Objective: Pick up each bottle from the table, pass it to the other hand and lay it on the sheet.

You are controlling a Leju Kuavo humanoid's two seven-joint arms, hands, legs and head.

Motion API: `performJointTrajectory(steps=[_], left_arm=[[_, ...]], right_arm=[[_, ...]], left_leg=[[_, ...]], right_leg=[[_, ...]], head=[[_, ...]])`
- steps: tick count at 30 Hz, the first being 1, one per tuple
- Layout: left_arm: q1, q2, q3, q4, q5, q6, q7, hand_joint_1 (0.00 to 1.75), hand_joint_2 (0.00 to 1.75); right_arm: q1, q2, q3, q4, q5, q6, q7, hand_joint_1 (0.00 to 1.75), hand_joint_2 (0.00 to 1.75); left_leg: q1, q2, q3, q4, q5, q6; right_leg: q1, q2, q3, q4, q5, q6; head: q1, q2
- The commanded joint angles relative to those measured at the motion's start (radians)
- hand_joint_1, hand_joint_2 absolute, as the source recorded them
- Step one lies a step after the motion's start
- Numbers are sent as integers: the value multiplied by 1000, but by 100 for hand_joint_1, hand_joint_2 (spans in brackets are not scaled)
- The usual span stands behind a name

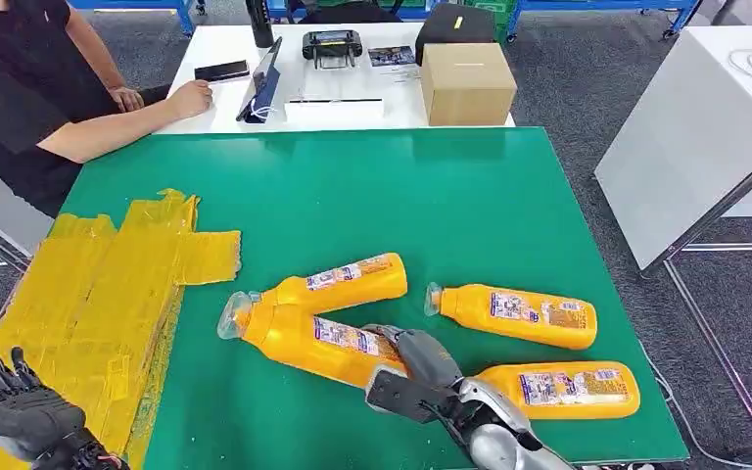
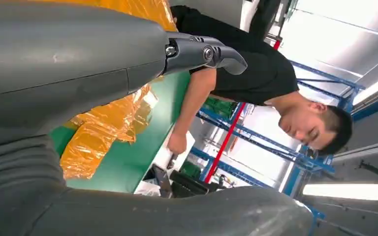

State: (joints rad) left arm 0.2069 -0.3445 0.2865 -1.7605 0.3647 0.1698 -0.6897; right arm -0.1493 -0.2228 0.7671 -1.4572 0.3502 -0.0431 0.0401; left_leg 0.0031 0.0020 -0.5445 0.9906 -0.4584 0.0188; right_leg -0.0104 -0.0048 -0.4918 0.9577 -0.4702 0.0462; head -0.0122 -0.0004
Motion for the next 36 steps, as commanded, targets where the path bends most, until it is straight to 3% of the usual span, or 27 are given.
performJointTrajectory(steps=[1,3,4,7,11,24,30,36], left_arm=[[7,16,-40,25,-72,-107,72,0,0],[27,13,-84,28,-104,-199,106,0,0],[40,8,-103,21,-99,-235,118,0,175],[79,17,-185,5,-36,-343,215,0,175],[115,49,-296,3,52,-467,274,0,175],[133,71,-365,-26,38,-486,253,0,175],[120,97,-419,-10,61,-517,257,0,175],[110,107,-454,8,74,-510,270,0,175]], right_arm=[[81,65,-73,-109,61,-83,-61,175,175],[147,84,-95,-205,108,-138,-89,175,175],[170,88,-101,-243,119,-152,-97,175,175],[209,82,-110,-312,146,-180,-101,175,175],[170,90,-120,-257,130,-157,-105,175,175],[175,125,-119,-215,139,-157,-115,175,175],[122,166,-139,-108,119,-131,-108,175,175],[77,227,-52,-6,150,-86,-86,175,175]], left_leg=[[0,-1,0,0,0,0],[0,-1,0,0,-1,-1],[0,-2,-1,0,0,0],[0,-2,-1,0,-1,0],[0,-1,-1,0,-1,0],[0,0,0,-1,0,-1],[1,1,0,-1,0,-1],[1,2,1,-2,0,-1]], right_leg=[[0,0,0,0,0,-1],[0,-1,0,0,-1,-1],[0,-1,0,0,-1,-1],[0,-2,-1,1,-1,-1],[0,0,-1,0,-1,-1],[0,1,-1,-1,0,-1],[1,2,0,-2,1,-1],[1,2,0,-2,1,-1]], head=[[0,0],[0,0],[0,0],[0,0],[0,0],[0,0],[0,0],[0,0]])
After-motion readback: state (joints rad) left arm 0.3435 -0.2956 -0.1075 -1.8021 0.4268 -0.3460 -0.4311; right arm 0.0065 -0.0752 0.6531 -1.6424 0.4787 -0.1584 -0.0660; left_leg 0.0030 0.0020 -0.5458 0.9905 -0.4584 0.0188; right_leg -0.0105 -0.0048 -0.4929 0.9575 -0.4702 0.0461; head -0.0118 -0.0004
